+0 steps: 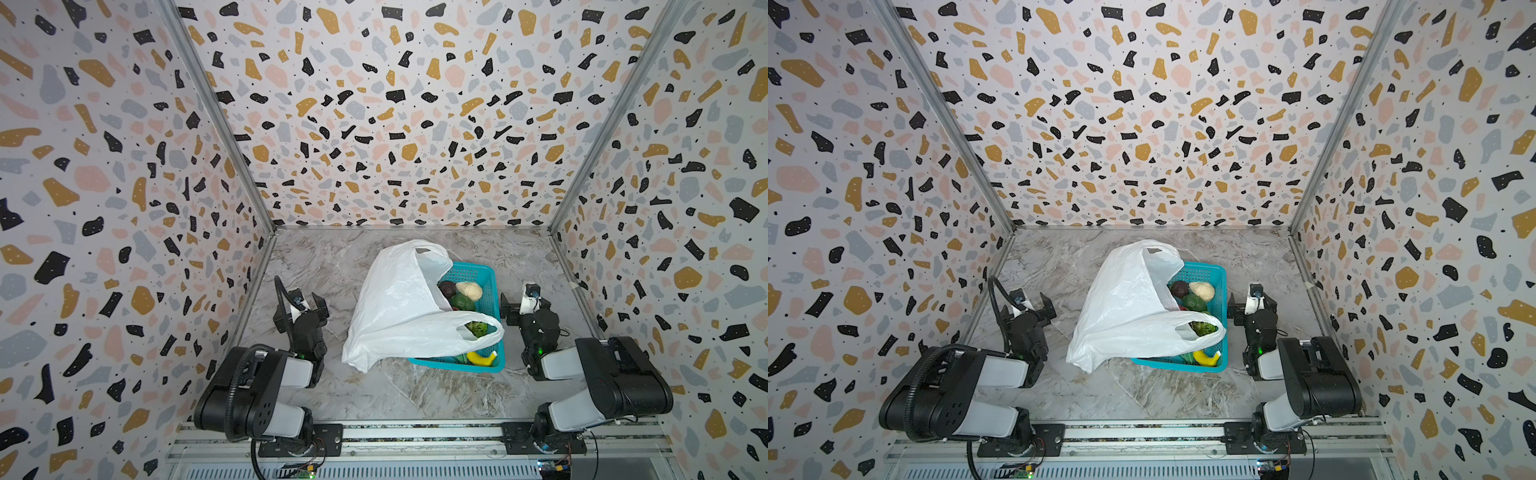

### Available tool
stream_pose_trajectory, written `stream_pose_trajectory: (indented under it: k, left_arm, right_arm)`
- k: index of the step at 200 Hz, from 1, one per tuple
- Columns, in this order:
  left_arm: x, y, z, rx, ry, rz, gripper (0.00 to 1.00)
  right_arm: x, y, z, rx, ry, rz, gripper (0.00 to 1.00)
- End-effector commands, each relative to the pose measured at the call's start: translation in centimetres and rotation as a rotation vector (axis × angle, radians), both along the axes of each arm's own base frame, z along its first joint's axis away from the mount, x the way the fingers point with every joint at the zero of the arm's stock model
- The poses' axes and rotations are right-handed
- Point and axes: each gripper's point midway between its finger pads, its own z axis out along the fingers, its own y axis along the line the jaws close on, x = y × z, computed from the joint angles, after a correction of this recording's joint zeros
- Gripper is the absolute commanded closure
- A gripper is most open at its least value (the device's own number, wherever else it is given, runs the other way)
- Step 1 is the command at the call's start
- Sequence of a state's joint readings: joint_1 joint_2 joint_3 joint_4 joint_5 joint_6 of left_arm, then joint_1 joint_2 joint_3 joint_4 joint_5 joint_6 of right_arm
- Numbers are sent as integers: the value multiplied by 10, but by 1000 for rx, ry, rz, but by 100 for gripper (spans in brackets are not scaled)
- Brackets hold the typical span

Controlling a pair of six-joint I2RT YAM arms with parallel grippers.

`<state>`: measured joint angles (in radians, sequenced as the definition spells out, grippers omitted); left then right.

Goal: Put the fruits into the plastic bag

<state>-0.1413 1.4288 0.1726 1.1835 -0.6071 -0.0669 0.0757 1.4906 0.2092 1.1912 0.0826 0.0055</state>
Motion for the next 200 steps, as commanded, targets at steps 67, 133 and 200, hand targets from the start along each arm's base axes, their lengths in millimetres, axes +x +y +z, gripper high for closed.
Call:
stream_pose_trajectory:
  k: [67, 133, 200]
  left_arm:
    - [79, -93, 113, -222, 139, -97, 1]
    - [61, -344, 137, -50, 386, -536, 1]
    - [72, -353, 92, 196, 604, -376, 1]
  right_arm:
    - [44, 7, 110, 321, 197, -297, 9]
    - [-11, 110, 83, 400, 462, 78, 10]
    - [-17, 109, 71, 437, 514, 139, 11]
